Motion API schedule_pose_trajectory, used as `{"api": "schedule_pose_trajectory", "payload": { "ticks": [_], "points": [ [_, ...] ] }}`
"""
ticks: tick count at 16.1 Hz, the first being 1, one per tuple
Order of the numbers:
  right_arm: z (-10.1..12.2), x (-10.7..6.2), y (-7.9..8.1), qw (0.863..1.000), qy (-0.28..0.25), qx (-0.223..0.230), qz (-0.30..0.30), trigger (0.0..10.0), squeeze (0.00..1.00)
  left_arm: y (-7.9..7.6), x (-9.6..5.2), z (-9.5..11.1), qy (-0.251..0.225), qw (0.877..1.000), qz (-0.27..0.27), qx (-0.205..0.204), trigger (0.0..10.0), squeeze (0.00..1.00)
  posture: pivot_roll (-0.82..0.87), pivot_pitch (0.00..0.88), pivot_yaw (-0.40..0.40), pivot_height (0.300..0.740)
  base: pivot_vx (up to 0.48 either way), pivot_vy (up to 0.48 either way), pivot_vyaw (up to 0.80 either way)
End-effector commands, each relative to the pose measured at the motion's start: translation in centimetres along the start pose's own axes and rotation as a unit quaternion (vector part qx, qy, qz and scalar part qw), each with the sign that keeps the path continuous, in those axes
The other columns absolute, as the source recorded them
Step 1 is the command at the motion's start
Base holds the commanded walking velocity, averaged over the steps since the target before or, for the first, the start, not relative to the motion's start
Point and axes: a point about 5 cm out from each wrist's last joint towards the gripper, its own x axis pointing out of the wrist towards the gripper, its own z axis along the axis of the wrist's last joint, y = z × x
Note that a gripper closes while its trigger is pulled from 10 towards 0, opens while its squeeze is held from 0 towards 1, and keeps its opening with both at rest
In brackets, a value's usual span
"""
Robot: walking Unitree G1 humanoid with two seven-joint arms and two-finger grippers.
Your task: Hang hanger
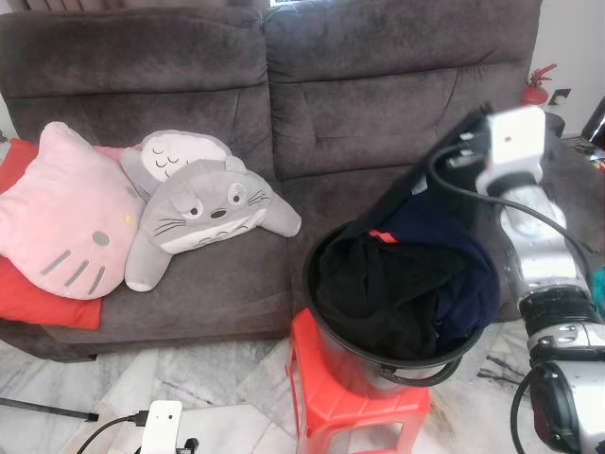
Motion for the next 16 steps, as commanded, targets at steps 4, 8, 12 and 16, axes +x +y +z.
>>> {"api": "schedule_pose_trajectory", "payload": {
  "ticks": [4,8,12,16],
  "points": [
    [5.1,1.2,-1.6,0.996,-0.086,-0.015,-0.028,10.0,0.0,0.0,0.0,-0.2,0.004,1.0,0.003,0.003,10.0,0.0,-0.09,0.0,0.058,0.74,0.0,0.0,0.0],
    [7.6,1.3,-2.2,0.99,-0.12,-0.054,-0.041,10.0,0.0,0.0,-0.1,-0.4,0.007,1.0,0.003,0.003,10.0,0.0,-0.09,0.0,0.053,0.74,0.0,0.0,0.0],
    [10.5,1.7,-5.8,0.98,-0.153,-0.093,-0.087,10.0,0.0,-0.1,-0.1,-0.4,0.007,1.0,0.0,0.005,10.0,0.0,-0.1,0.0,0.053,0.74,0.0,0.0,0.0],
    [15.9,2.3,-8.0,0.962,-0.215,-0.135,-0.104,10.0,0.0,-0.2,-0.1,-0.4,0.007,1.0,0.0,0.007,10.0,0.0,-0.11,0.0,0.054,0.74,0.0,0.0,0.0]
  ]
}}
